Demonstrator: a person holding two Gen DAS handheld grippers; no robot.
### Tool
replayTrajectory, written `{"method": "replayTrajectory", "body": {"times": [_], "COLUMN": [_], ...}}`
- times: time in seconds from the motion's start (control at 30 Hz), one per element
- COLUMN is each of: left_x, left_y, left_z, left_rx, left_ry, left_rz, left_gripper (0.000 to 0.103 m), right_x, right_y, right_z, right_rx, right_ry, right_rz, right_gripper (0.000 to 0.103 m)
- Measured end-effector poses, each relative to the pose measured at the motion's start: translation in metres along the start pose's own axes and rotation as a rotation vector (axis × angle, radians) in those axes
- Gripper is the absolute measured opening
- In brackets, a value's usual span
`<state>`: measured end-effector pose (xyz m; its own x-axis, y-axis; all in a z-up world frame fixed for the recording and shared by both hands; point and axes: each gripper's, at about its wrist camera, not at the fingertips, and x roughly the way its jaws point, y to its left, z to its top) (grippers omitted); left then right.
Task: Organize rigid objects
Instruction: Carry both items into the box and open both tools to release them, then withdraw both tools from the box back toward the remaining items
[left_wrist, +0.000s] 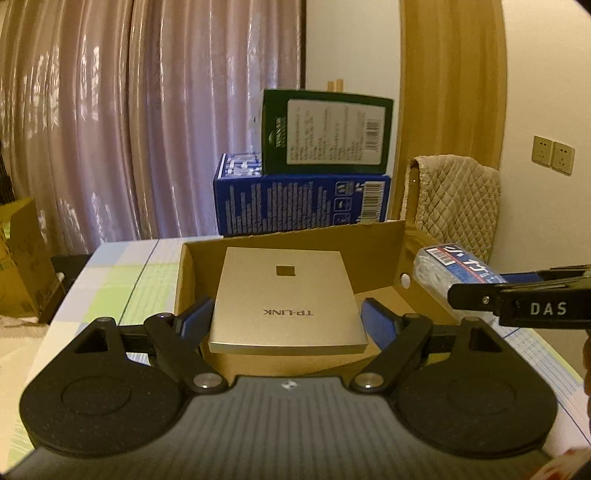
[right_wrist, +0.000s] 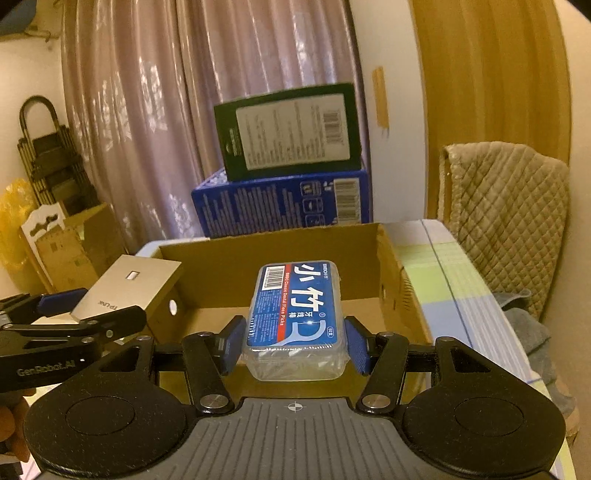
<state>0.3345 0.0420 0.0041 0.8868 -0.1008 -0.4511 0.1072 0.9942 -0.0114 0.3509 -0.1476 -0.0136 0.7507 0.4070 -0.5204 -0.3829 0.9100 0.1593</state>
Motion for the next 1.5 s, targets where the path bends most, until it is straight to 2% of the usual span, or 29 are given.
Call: {"method": "replayTrajectory", "body": {"times": [0.13,0.37,0.43,0.53,0.9,1.5], "left_x": [0.016,0.035,0.039,0.043,0.039,0.030], "left_y": [0.011,0.011,0.011,0.011,0.009,0.010], "left_z": [-0.003,-0.006,-0.006,-0.006,-0.007,-0.002], "left_rx": [-0.041,-0.053,-0.063,-0.074,-0.065,-0.069], "left_ry": [0.025,0.060,0.069,0.087,0.087,0.072], "left_rz": [-0.008,-0.024,-0.029,-0.040,-0.024,-0.023], "left_gripper": [0.083,0.083,0.073,0.073,0.073,0.073], "right_x": [0.021,0.043,0.045,0.048,0.048,0.039], "right_y": [-0.001,0.002,0.002,0.001,0.006,0.013], "right_z": [-0.002,-0.001,-0.001,-0.003,-0.006,-0.002], "right_rx": [0.016,0.017,0.016,0.005,-0.056,-0.090], "right_ry": [0.027,0.062,0.068,0.079,0.090,0.082], "right_rz": [0.000,-0.014,-0.013,-0.017,-0.060,-0.077], "right_gripper": [0.054,0.054,0.054,0.054,0.054,0.055]}}
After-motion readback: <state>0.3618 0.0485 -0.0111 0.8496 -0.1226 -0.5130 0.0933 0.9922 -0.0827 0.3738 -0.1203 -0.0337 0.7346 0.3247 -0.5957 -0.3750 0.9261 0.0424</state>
